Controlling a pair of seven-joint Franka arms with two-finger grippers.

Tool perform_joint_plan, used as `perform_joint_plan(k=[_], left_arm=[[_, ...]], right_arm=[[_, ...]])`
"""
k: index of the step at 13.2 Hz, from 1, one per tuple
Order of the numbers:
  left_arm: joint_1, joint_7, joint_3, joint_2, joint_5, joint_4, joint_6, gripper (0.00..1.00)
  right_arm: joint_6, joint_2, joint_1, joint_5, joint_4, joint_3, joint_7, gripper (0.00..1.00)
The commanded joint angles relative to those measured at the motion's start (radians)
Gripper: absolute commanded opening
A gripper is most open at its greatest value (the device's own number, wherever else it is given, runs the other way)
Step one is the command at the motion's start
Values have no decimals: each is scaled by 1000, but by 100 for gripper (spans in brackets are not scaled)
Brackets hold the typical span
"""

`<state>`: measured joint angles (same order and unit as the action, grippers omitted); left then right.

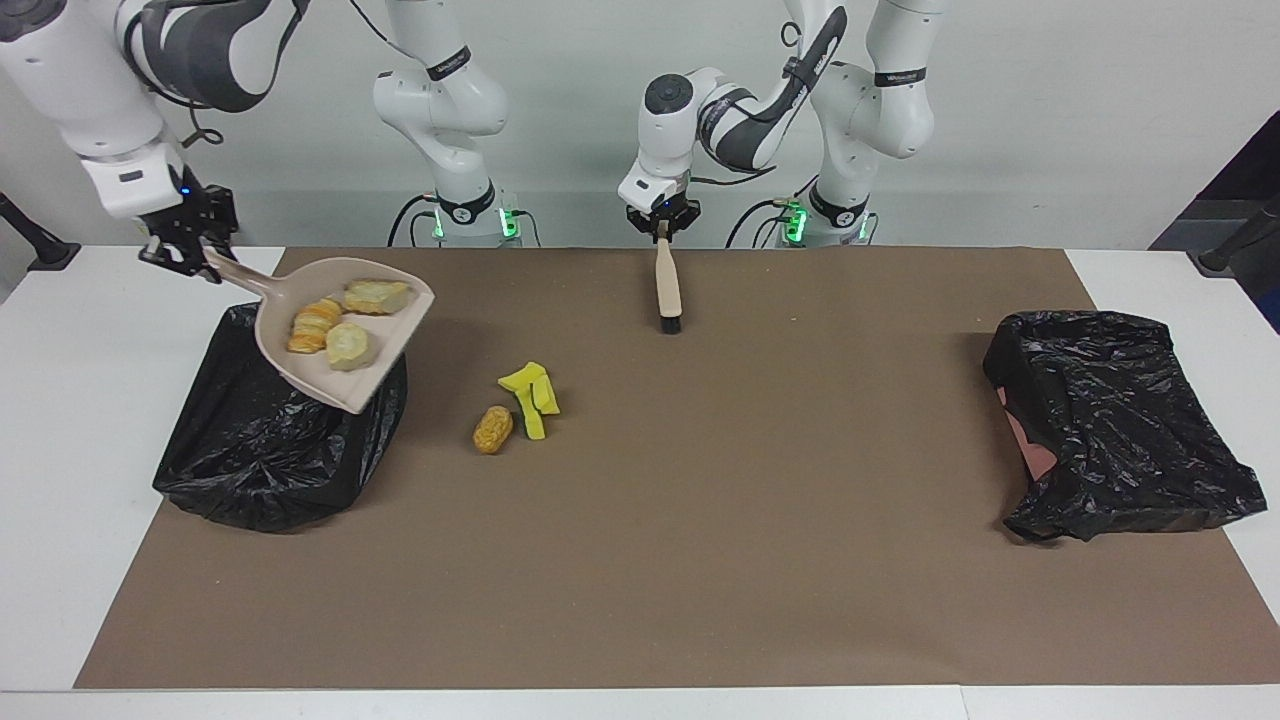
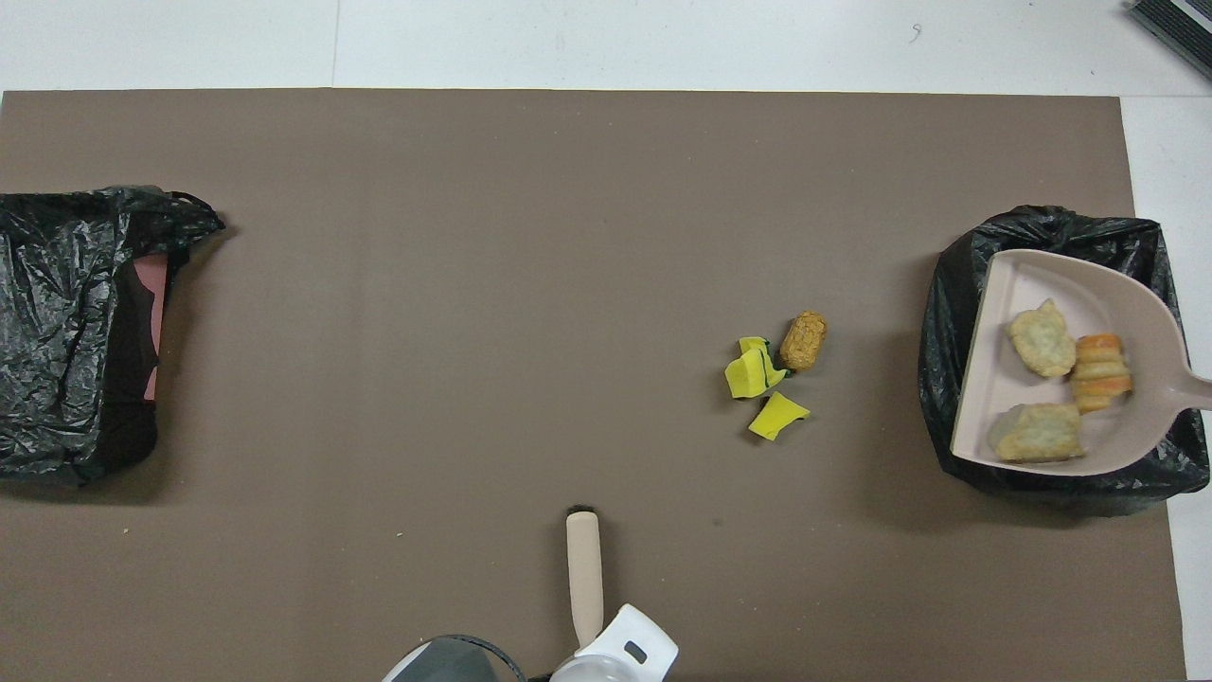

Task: Sweep and dump trash in bin
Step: 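Tip the dustpan over the black bag with the right gripper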

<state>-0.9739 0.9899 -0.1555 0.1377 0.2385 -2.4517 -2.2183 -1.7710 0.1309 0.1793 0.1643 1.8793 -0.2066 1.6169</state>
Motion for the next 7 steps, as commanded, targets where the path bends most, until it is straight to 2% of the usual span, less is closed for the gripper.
perform_joint_plan(k=[1, 2, 3, 5, 7], left_arm=[[-10, -8, 21, -10, 41, -13, -40, 58], [-2, -14, 25, -30, 39, -1, -44, 98], [48, -23, 28, -46, 32, 20, -44, 100], [133, -130, 27, -56, 30, 72, -24, 100], [208, -261, 30, -58, -4, 127, -20, 100]], right_arm=[[-75, -8, 31, 87, -20, 9, 66, 0], [-105, -10, 42, 128, -20, 9, 77, 0], [-123, -11, 43, 185, -19, 10, 87, 0], [-206, -16, 36, 286, -8, 10, 116, 0], [-232, -31, 32, 351, -2, 12, 120, 0]])
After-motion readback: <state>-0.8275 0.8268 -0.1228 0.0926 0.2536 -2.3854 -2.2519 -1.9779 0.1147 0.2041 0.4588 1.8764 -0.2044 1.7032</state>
